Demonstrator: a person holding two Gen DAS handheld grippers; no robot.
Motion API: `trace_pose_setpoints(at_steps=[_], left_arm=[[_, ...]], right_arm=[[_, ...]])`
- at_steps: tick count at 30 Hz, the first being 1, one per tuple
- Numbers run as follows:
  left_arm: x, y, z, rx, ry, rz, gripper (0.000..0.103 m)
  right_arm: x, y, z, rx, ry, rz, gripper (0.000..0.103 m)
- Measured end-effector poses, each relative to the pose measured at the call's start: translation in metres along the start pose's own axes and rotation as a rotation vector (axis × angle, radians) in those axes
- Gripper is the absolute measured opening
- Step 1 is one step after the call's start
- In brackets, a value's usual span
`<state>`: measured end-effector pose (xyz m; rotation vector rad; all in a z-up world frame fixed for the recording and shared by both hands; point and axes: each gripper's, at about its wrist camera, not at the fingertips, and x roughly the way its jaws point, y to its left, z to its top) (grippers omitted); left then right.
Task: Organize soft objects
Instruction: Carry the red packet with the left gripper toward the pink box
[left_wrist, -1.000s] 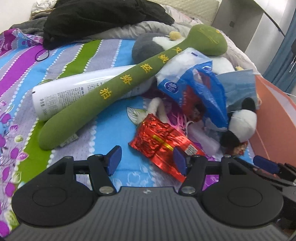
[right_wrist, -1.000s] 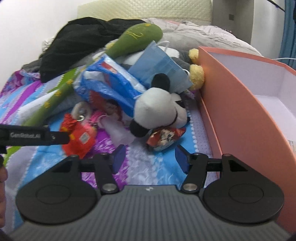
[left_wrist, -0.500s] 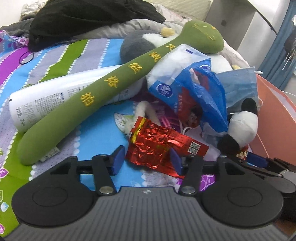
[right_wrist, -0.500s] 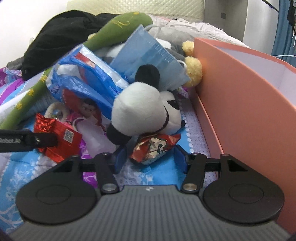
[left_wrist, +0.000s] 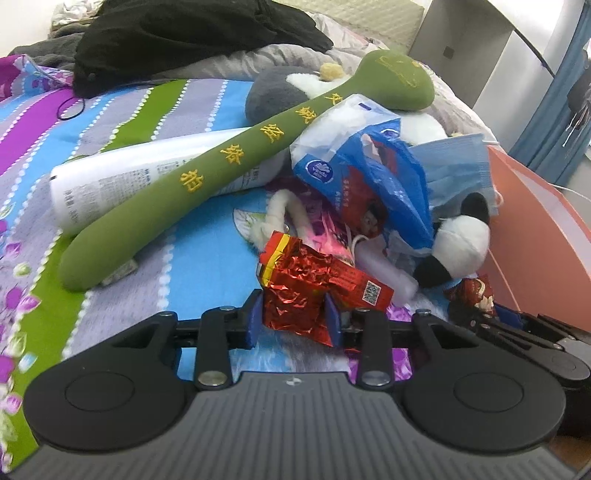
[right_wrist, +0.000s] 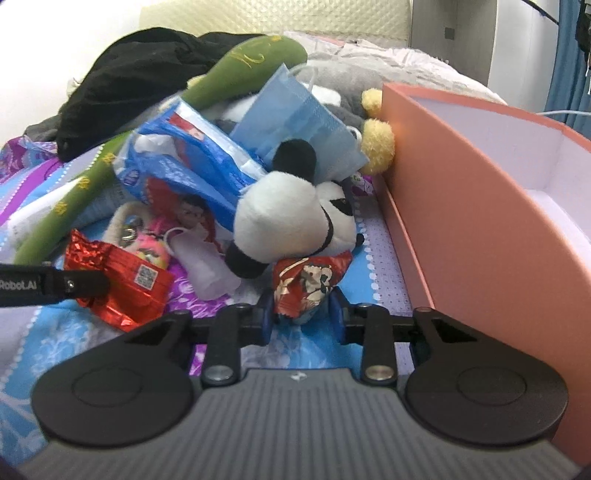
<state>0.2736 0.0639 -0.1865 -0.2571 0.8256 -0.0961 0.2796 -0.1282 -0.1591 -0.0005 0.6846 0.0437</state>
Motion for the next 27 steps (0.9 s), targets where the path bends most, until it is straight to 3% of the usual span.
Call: trace_pose_setpoints(at_steps=[15,27], left_arm=[[-0.065,-0.006,-0.021,-0.003,-0.011,-0.032,0.04],[-0.109,-0.013,-0.009,0.002,-0.032,-0.072,0.04]], right_arm=[[-0.068,0.017,-0.013,-0.012,-0.042,0.059,0.034],[-0.113,0.02,0.008,-0.008,-0.086,0.089,0.034]])
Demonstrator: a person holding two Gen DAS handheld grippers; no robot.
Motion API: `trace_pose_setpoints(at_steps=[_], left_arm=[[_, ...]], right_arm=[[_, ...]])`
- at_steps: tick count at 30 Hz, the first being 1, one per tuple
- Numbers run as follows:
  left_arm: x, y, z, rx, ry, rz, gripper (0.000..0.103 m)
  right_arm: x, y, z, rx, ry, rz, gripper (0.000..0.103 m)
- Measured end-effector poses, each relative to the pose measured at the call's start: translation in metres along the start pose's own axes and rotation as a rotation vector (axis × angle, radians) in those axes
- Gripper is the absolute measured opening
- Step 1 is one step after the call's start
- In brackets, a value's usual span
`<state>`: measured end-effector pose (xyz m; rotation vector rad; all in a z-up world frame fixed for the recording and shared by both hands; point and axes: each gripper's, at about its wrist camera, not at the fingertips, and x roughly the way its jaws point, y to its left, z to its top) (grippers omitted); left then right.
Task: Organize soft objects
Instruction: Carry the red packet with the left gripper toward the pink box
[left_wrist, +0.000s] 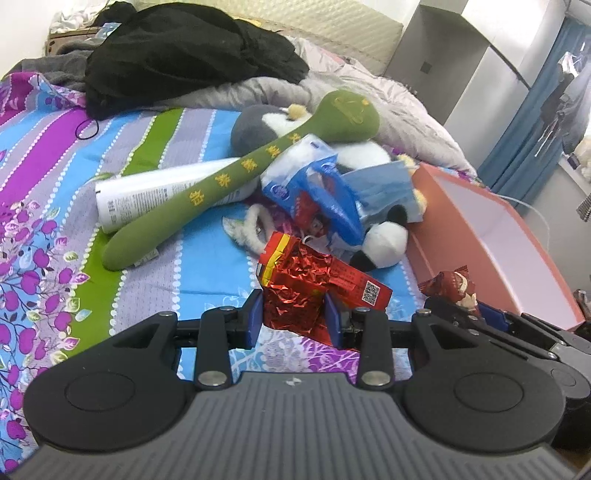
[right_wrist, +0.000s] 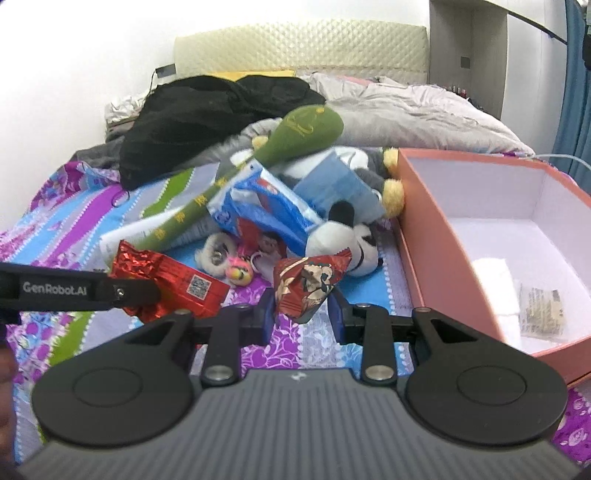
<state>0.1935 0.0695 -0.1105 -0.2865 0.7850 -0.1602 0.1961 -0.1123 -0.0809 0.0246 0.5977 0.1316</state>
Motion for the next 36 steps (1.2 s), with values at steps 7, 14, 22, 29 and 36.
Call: trace_pose_setpoints(at_steps=[7,14,22,29,36], left_arm=[[-0.028,-0.017,0.011,0.028,0.001,-0.023,0.04],[-0.059,-0.042,0.014,0.044,-0.049,-0.037,0.04],[-0.077,-0.08,0.0,0.071,-0.044,-0.08,0.04],[-0.095,-0.113,-0.014,0.115,-0.037,-0.127,0.04],[-0.097,-0.146,-0.027,0.158,-0.006,-0.189,0.04]], right_arm=[[-0.036,-0.001,0.012,0.023,-0.016,0.028,0.034],[-0.078,-0.011,0.015,0.008,-0.056,0.033,0.033],[-0.115,-0.033,0.015,0.029,-0.091,0.028,0.033],[-0.147,-0.056,0.011,0.061,-0.108,-0.011,0.034],[-0.174,-0.079,0.0,0.088,-0.11,-0.063,0.034]])
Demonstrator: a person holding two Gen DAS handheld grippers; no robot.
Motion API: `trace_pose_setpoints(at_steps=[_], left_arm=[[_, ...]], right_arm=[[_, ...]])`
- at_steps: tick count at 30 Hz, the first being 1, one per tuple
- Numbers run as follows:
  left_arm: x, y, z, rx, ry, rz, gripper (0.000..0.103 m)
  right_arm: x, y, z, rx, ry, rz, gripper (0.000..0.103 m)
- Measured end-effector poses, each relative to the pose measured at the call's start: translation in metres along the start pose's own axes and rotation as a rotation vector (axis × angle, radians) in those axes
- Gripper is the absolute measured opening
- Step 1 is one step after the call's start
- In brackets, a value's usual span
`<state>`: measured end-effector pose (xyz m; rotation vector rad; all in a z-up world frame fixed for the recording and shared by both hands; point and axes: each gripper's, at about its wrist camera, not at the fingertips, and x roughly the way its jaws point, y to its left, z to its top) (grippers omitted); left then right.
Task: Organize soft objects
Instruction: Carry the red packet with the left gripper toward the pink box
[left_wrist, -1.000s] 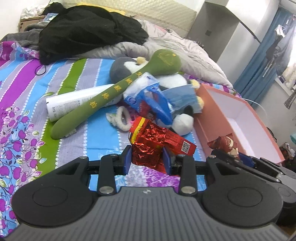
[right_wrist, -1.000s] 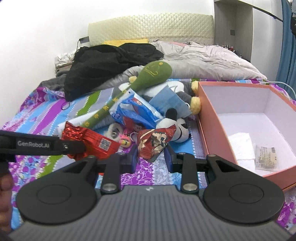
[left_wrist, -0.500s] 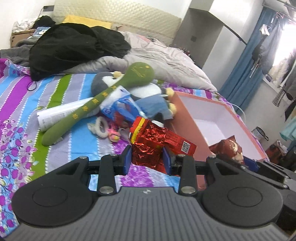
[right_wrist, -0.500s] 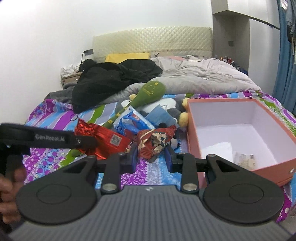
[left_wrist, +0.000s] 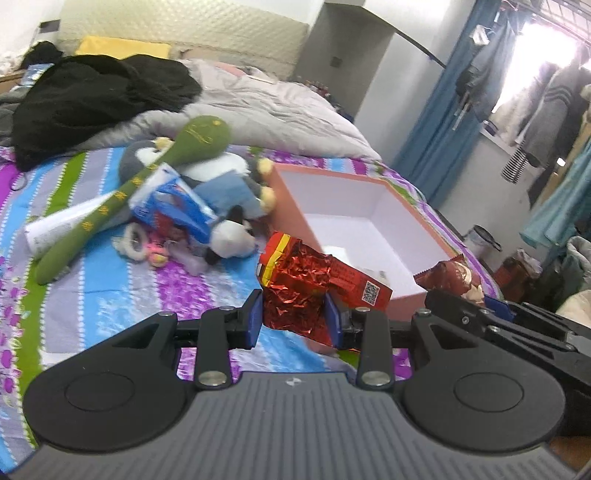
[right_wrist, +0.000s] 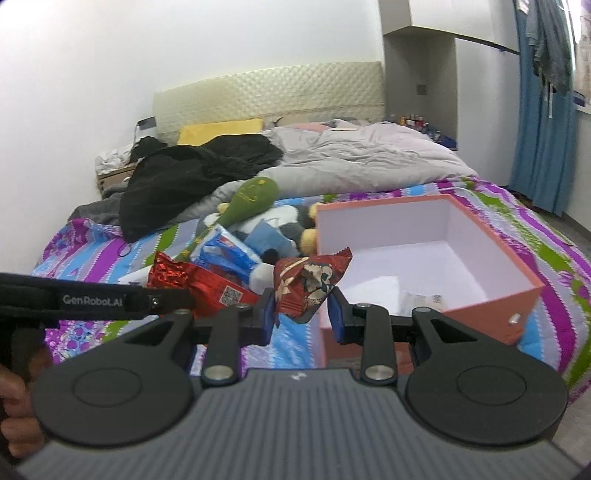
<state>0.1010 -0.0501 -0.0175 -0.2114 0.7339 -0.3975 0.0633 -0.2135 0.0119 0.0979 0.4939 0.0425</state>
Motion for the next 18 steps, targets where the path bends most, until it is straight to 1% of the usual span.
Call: trace_pose_setpoints(at_steps=[5,10,14,16,18], left_arm=[[0.017,-0.02,0.007,0.023,0.026,-0.046,0.04],[0.04,-0.041,0.031,0.079,0.042,-0.063,0.04],[0.063,-0.057,0.053,0.114,0.056,-0.079,0.04],[0.077,-0.064,0.066,0.126,0.078,-0.088,0.04],[0.091,-0.072,0.08,0.135,0.098,-0.093,0.04]], right_arm=[[0.001,-0.021,0.001,0.024,0.002,-0.043,0.034],[0.008,-0.041,0.01,0.023,-0.004,-0.079,0.034],[0.025,-0.062,0.024,0.038,0.007,-0.093,0.034],[0.042,-0.075,0.031,0.07,0.033,-0.079,0.034],[0.061,-0.088,0.038,0.076,0.065,-0.09,0.034]])
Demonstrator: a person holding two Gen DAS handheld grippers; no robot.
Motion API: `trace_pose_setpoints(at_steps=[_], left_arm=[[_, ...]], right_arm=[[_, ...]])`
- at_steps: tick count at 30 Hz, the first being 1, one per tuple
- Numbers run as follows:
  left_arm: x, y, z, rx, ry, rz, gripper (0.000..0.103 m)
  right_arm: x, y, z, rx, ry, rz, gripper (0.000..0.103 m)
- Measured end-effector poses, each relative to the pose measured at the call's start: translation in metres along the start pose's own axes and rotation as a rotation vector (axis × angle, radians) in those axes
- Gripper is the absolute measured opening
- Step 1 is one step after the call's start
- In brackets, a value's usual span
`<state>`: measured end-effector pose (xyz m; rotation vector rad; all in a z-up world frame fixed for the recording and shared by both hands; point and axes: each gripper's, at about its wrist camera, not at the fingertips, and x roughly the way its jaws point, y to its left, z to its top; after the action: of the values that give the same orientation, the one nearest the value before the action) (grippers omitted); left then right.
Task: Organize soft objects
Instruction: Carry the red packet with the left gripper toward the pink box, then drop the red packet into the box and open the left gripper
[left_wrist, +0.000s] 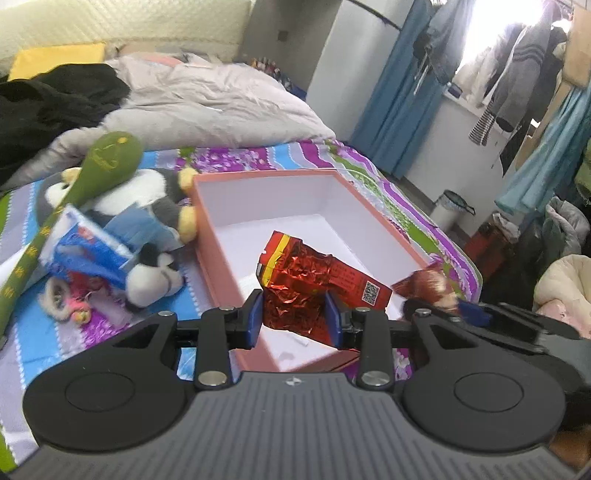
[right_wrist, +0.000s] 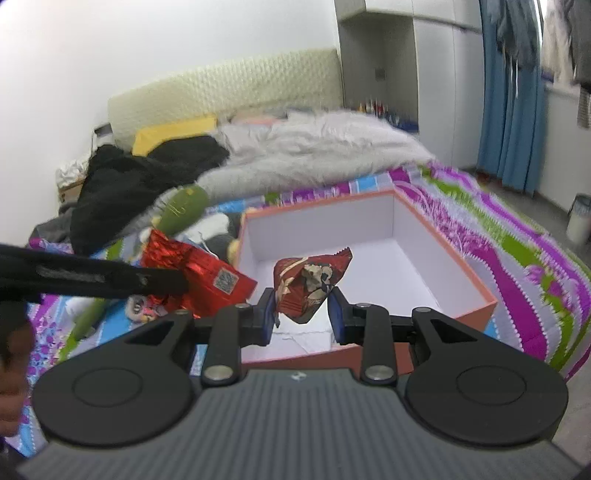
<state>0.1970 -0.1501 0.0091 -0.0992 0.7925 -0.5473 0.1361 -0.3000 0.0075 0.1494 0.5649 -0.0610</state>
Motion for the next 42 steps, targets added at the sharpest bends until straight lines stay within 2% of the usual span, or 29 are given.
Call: trace_pose_setpoints(at_steps=[5,9,12,19,21,22,23,24,32,42], left_arm=[[0.036,-0.012,0.035,0.007,0.045,-0.023,0.04],[0.073,-0.013,0.055,0.014,0.096,0.009,0.041],[0.101,-0.004,0.065,-0.027,0.151,0.004,0.041],[0.143,0.002,0.074,0.001,0.239,0.054,0.041],[0.146,0.0,0.073,0.019,0.252,0.054,0.051],[0.147,-0.001,0.072,0.023,0.256,0.059,0.056],[0.146,-0.001,0.071,0.026,0.246,0.061,0.057],[0.146,-0.001,0.07,0.03,0.24,0.063,0.057],[0.13,-0.007,0.061,0.054,0.201,0.049,0.057],[0.07,-0.018,0.039,0.129,0.059,0.054,0.057]], right_arm=[[0.039,-0.026,0.022,0.021,0.075,-0.016,0.034],[0.065,-0.044,0.036,0.05,0.132,-0.039,0.034],[0.078,-0.056,0.043,0.069,0.171,-0.038,0.034],[0.096,-0.075,0.045,0.075,0.23,-0.079,0.036],[0.095,-0.08,0.041,0.081,0.238,-0.084,0.038],[0.095,-0.082,0.039,0.09,0.238,-0.082,0.045],[0.094,-0.085,0.036,0.1,0.237,-0.077,0.053],[0.094,-0.086,0.034,0.109,0.236,-0.073,0.055],[0.083,-0.079,0.02,0.099,0.211,-0.048,0.055],[0.041,-0.061,0.007,0.093,0.102,-0.014,0.055]])
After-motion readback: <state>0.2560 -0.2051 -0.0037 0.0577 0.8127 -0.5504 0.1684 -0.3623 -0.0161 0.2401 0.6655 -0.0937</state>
